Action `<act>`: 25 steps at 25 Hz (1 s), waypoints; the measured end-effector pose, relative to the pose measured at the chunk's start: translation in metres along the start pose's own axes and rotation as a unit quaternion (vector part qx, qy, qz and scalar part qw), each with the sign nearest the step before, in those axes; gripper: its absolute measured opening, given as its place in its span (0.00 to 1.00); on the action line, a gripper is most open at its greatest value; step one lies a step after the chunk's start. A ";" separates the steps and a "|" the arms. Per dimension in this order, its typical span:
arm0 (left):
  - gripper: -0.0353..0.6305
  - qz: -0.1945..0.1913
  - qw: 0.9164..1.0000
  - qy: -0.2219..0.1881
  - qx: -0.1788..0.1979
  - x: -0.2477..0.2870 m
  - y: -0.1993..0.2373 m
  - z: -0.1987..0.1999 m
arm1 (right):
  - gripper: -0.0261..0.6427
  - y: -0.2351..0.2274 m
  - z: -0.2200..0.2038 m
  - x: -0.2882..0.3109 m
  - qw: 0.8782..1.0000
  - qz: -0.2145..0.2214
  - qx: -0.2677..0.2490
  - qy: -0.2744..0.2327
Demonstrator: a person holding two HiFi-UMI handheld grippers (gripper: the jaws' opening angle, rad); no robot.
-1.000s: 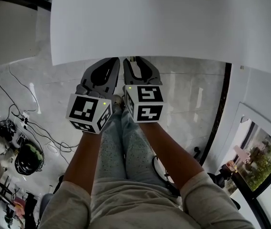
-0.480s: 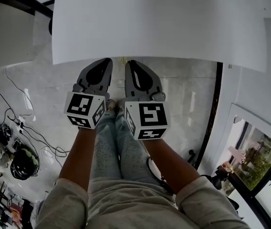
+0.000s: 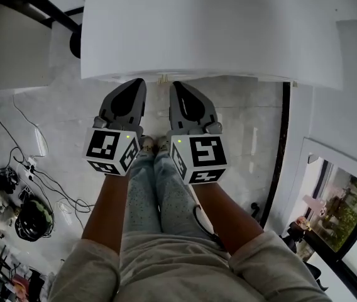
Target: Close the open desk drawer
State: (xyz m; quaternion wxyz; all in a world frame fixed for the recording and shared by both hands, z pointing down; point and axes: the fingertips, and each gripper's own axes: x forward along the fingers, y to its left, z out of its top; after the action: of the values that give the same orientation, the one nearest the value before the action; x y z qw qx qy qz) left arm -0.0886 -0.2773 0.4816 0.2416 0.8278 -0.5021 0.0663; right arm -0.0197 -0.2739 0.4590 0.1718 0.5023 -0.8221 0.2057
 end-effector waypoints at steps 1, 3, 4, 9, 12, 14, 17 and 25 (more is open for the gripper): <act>0.08 0.002 1.000 -0.004 0.000 -0.006 -0.003 0.006 | 0.08 0.002 0.005 -0.006 1.000 0.000 -0.002 -0.004; 0.08 0.006 1.000 -0.012 0.002 -0.016 -0.011 0.018 | 0.08 0.004 0.015 -0.018 1.000 -0.001 -0.009 -0.013; 0.08 0.006 1.000 -0.016 0.004 -0.021 -0.016 0.024 | 0.08 0.005 0.020 -0.025 1.000 -0.002 -0.014 -0.017; 0.08 0.011 0.999 -0.040 0.017 -0.054 -0.040 0.061 | 0.08 0.013 0.048 -0.060 0.999 -0.006 -0.027 -0.040; 0.08 0.013 0.998 -0.057 0.026 -0.074 -0.055 0.087 | 0.08 0.020 0.066 -0.080 0.998 -0.006 -0.033 -0.053; 0.08 0.012 0.997 -0.068 0.034 -0.085 -0.065 0.106 | 0.08 0.022 0.080 -0.092 0.997 -0.005 -0.035 -0.062; 0.08 0.012 0.996 -0.077 0.048 -0.097 -0.081 0.129 | 0.08 0.023 0.099 -0.110 0.996 -0.004 -0.036 -0.076; 0.08 0.022 0.992 -0.095 0.076 -0.141 -0.120 0.175 | 0.08 0.041 0.147 -0.163 0.993 0.009 -0.055 -0.109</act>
State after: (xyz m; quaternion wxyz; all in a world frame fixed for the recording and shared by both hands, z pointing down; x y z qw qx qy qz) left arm -0.0768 -0.2003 0.2389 0.1273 0.8351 -0.5343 0.0306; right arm 0.0031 -0.2089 0.2468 0.1069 0.5044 -0.8503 0.1059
